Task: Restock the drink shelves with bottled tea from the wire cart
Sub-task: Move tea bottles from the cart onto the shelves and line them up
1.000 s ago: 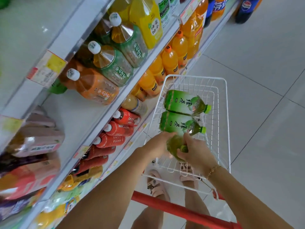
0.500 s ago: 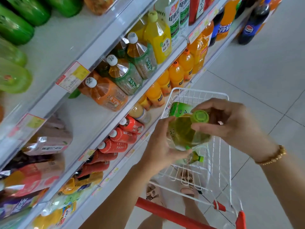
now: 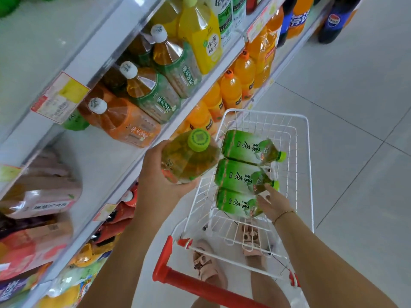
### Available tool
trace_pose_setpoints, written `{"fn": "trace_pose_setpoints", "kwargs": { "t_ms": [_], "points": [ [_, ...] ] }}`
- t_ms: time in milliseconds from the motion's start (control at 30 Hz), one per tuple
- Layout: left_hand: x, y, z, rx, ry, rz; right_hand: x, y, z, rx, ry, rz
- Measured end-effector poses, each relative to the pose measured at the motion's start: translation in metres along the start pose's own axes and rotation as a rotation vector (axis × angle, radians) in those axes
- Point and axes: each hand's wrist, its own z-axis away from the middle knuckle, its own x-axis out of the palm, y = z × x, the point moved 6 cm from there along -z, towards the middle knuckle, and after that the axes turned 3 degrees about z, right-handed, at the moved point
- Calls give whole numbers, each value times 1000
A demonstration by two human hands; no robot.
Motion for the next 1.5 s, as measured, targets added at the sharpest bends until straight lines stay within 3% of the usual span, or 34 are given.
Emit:
{"fn": "trace_pose_setpoints", "kwargs": {
  "t_ms": [100, 367, 433, 600, 667, 800, 900, 1067, 1233, 1500],
  "points": [
    [4, -26, -1, -30, 26, -33, 1, -7, -15, 28, 76, -241],
    [5, -65, 2, -129, 102, 16, -6, -26, -12, -67, 161, -15],
    [0, -73, 10, -139, 123, 3, 0, -34, 3, -219, 200, 176],
    [-33, -94, 46, -129, 181, 32, 75, -64, 93, -887, 270, 1007],
    [-53, -102, 64, -97, 217, 27, 92, -56, 124, -1006, 261, 1159],
    [-92, -128, 102, -70, 319, 82, 101, -51, 200, -1091, 304, 1063],
    [-119, -156, 121, -68, 396, 133, 119, -41, 269, -1290, 318, 910],
    [-147, -187, 124, -50, 522, 274, 180, -17, 337, -1607, 160, 857],
    [-157, -221, 105, -40, 610, 292, 254, 2, 331, -1829, 41, 946],
    [-162, -264, 74, 18, 777, 225, 320, 10, 285, -2040, -130, 992]
  ]
}}
